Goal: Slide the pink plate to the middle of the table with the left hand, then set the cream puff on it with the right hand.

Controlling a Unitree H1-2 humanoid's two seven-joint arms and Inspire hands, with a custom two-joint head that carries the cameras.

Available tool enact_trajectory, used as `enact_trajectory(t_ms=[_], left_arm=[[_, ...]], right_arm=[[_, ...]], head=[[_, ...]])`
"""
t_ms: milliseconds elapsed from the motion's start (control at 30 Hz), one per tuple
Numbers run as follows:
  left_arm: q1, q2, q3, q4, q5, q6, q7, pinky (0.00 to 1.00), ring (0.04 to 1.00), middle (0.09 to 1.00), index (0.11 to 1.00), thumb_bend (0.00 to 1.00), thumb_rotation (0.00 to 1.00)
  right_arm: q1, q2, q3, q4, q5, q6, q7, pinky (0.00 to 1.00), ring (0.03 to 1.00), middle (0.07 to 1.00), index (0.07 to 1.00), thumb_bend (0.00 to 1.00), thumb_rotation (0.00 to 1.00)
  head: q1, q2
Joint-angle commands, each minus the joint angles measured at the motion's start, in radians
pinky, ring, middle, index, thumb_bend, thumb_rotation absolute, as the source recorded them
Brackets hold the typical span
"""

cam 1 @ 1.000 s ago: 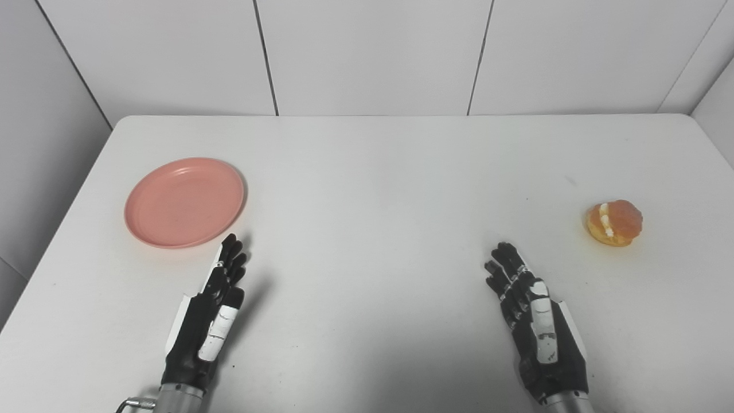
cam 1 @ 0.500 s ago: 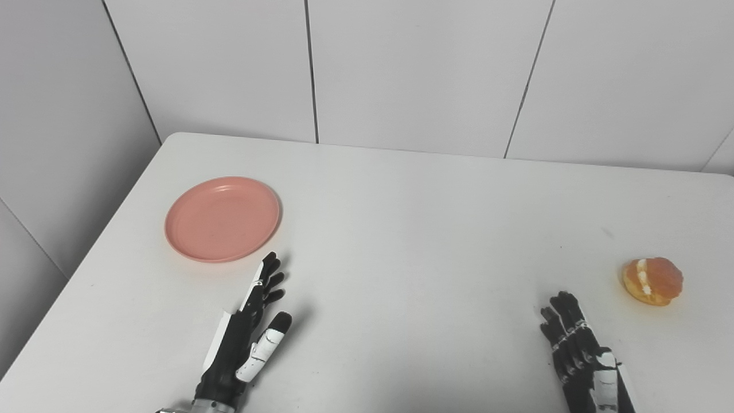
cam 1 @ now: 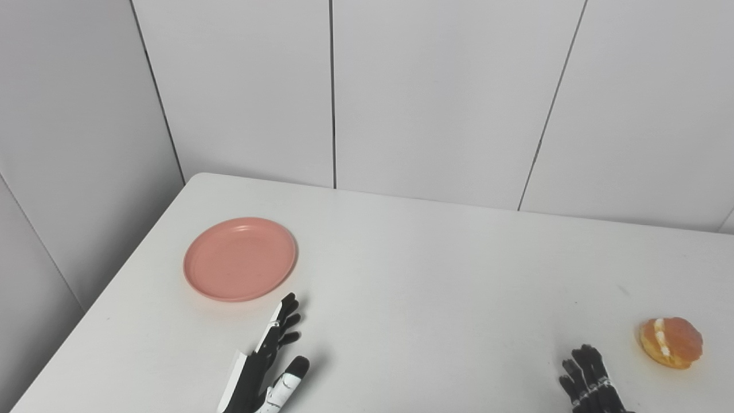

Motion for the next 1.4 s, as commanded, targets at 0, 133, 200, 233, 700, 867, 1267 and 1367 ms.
enact_trajectory(t_ms=[0,133,200,233,700,867,1267,1367], left_arm=[[0.008,-0.096,-0.065,0.087,-0.010,0.023,-0.037,0.86,0.930,0.966,0.946,0.77,0.94],[0.004,-0.093,-0.062,0.100,-0.013,0.012,-0.039,0.86,0.932,0.963,0.947,0.77,0.94],[0.003,-0.092,-0.060,0.103,-0.012,0.009,-0.039,0.85,0.931,0.963,0.947,0.77,0.94],[0.003,-0.091,-0.060,0.104,-0.011,0.008,-0.040,0.85,0.932,0.965,0.948,0.77,0.94],[0.004,-0.065,-0.039,0.078,-0.081,-0.020,-0.054,0.86,0.930,0.974,0.969,0.81,0.91],[-0.006,-0.064,-0.020,-0.017,-0.130,0.021,-0.046,0.87,0.929,0.952,0.967,0.83,0.90],[-0.167,-0.046,0.084,-0.193,-0.197,0.139,-0.061,0.90,0.888,0.894,0.904,0.97,0.96],[-0.237,-0.028,0.126,-0.212,-0.205,0.162,-0.073,0.91,0.890,0.886,0.897,0.99,0.95]], right_arm=[[0.028,-0.013,-0.011,0.076,-0.010,0.024,-0.018,1.00,0.978,0.980,0.968,0.81,1.00],[0.024,-0.008,-0.008,0.084,-0.008,0.029,-0.023,1.00,0.995,0.991,0.975,0.80,1.00],[0.024,-0.006,-0.007,0.087,-0.007,0.027,-0.023,1.00,0.997,0.992,0.975,0.80,1.00],[0.024,-0.006,-0.006,0.087,-0.006,0.025,-0.022,1.00,0.998,0.995,0.976,0.79,1.00],[0.013,0.003,0.017,0.092,-0.025,0.033,-0.035,1.00,0.997,0.999,0.970,0.81,1.00],[0.012,0.003,0.022,0.087,-0.023,0.042,-0.039,1.00,0.998,0.998,0.976,0.83,1.00],[0.018,0.009,0.029,0.071,-0.018,0.054,-0.046,1.00,0.991,0.991,0.964,0.83,0.99],[0.016,0.008,0.032,0.075,-0.020,0.051,-0.046,1.00,0.994,0.993,0.964,0.84,0.99]], head=[[0.000,-0.005],[-0.004,-0.017],[-0.008,-0.017],[-0.008,-0.017],[-0.019,-0.010],[-0.014,-0.009],[-0.015,-0.003],[-0.014,-0.006]])
